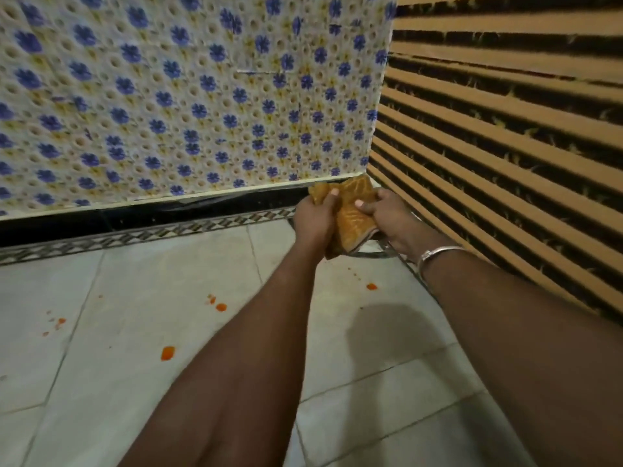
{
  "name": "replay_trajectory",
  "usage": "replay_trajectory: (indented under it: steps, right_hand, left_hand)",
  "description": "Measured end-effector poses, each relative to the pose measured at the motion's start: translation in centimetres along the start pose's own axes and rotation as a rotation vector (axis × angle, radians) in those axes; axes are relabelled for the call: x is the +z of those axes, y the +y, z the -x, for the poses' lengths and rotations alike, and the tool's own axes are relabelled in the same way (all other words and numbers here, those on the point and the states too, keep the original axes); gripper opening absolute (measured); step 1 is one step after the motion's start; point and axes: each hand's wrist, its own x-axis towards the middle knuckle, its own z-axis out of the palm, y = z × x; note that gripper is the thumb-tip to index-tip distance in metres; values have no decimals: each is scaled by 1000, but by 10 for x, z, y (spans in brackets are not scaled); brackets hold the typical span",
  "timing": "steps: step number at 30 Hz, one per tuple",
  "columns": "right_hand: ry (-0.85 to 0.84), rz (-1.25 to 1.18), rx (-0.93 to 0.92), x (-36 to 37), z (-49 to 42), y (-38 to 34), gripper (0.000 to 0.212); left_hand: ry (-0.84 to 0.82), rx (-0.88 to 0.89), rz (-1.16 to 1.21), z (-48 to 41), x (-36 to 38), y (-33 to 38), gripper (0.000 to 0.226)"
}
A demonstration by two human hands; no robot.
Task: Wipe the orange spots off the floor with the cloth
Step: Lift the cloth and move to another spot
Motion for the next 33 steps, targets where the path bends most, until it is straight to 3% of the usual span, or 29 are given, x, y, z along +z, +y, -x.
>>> replay_trajectory:
  steps: [5,11,18,22,26,31,33]
  right_hand:
    - [160,42,-26,-37,2,4,35]
    - [291,73,45,-67,-8,30,14]
    - [213,358,205,-75,-49,27,17]
    - [218,340,271,-67,-63,50,14]
    - [277,139,313,-36,-68,124,28]
    - [264,54,336,20,-72,196,11]
    - [225,76,329,42,-69,214,18]
  left_hand:
    - [-129,-99,56,-5,46,0,41]
    - [-153,-110,96,-8,101,-28,34]
    - [-21,-221,53,-30,130,-60,38]
    - [-142,-148,-67,-45,114,-76,33]
    - [-331,-94,-287,-68,83,-124,33]
    - [-378,-157,-491,-72,32,-173,40]
    - [-378,-181,-557,-73,9,-186,39]
